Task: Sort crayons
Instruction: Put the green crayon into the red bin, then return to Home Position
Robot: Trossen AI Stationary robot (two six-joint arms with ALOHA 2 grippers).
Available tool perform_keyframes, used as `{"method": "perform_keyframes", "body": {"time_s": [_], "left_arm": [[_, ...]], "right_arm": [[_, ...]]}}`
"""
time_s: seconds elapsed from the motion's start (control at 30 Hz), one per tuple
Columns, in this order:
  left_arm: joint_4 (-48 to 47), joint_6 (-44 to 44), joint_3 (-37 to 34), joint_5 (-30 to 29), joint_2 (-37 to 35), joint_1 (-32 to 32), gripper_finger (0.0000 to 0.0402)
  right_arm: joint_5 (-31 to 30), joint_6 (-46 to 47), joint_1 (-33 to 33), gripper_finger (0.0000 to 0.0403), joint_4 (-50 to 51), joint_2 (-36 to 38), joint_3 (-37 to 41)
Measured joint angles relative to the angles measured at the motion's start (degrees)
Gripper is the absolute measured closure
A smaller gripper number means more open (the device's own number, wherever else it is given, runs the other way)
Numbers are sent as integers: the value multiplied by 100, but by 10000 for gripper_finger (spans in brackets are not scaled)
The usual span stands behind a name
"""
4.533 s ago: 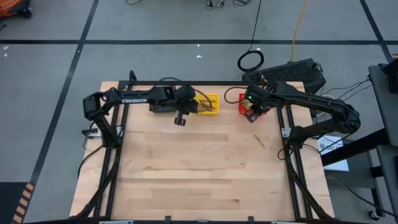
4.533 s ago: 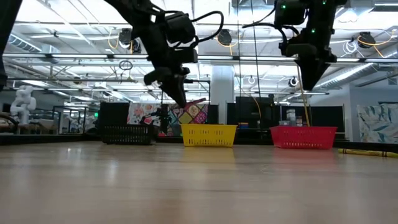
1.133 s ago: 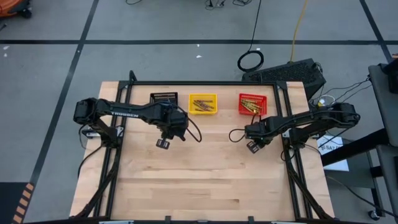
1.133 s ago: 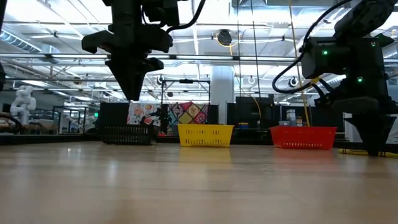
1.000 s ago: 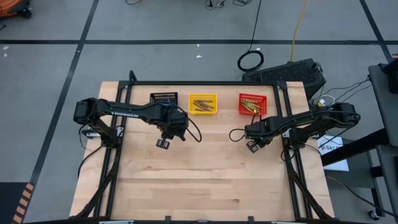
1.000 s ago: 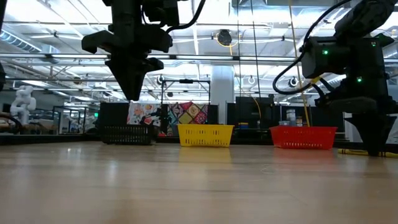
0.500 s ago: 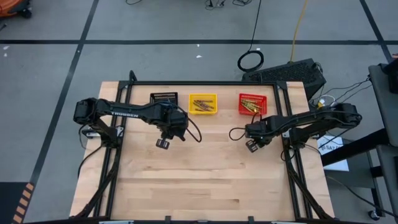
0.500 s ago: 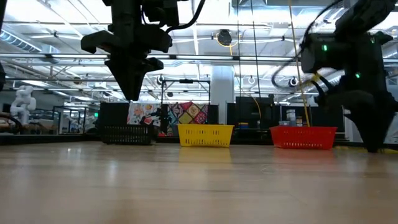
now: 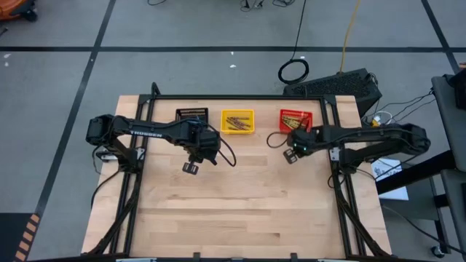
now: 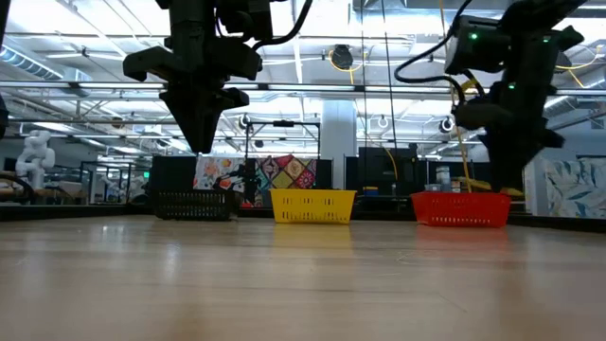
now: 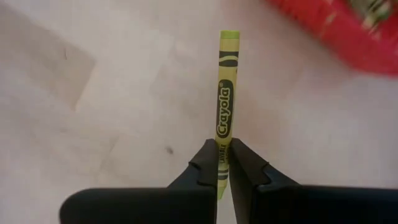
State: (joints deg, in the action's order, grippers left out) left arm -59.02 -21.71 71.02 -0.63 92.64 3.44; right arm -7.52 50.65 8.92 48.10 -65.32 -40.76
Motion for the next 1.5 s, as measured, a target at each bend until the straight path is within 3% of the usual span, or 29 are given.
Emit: {"method": "perform_keyframes", "body": {"time_s": [0.23,0.67,0.93,1.27,1.5], "left_arm": [[0,3,0,-1,0,0,338],[2,-5,0,-1,0,0,338],[-8,-1,0,-1,0,0,338],[-55,36,0,-1,0,0,338],[8,21,0,-1,0,1,338]], "right_arm": [[-472,-984,943,403,-70,2,-294],[-444,-2471,2587,403,-671,-165,-362],[-278,-2949,2857,401,-712,-691,-362],[-285,-3174,2857,344,-1137,-853,-362],[-277,-2990,2855,327,-1150,-830,-362]]}}
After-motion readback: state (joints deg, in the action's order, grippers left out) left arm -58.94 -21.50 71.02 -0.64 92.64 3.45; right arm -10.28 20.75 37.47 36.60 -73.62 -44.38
